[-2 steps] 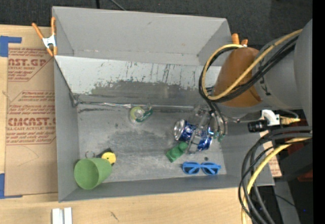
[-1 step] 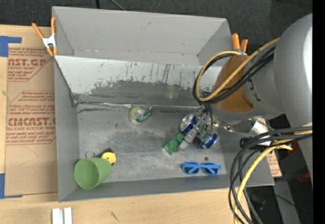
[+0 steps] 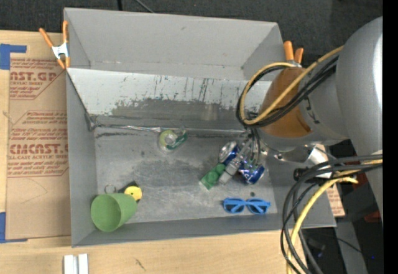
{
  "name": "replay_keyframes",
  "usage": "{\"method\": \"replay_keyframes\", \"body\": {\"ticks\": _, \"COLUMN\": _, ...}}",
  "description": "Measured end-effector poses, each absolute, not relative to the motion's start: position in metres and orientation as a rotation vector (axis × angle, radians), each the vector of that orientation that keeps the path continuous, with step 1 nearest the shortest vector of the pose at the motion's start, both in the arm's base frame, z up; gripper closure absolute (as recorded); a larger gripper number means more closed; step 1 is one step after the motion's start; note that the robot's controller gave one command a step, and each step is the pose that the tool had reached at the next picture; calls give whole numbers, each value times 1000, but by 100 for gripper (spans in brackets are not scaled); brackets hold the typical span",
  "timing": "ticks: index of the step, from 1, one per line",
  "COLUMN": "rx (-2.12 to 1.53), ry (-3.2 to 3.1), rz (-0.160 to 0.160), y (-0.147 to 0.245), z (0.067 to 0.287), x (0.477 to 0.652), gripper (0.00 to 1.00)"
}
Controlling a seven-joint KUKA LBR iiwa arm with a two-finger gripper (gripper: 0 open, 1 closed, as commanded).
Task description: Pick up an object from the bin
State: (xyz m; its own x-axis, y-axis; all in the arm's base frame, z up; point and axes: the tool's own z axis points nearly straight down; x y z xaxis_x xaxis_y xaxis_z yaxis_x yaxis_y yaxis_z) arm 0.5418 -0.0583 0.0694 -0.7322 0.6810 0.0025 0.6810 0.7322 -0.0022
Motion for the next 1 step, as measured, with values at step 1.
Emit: {"method": "replay_keyframes", "body": {"ticks": 1, "rx": -1155, "ry": -2926, "rz": 4, "y": -61, "z": 72, "x": 543, "gripper": 100}}
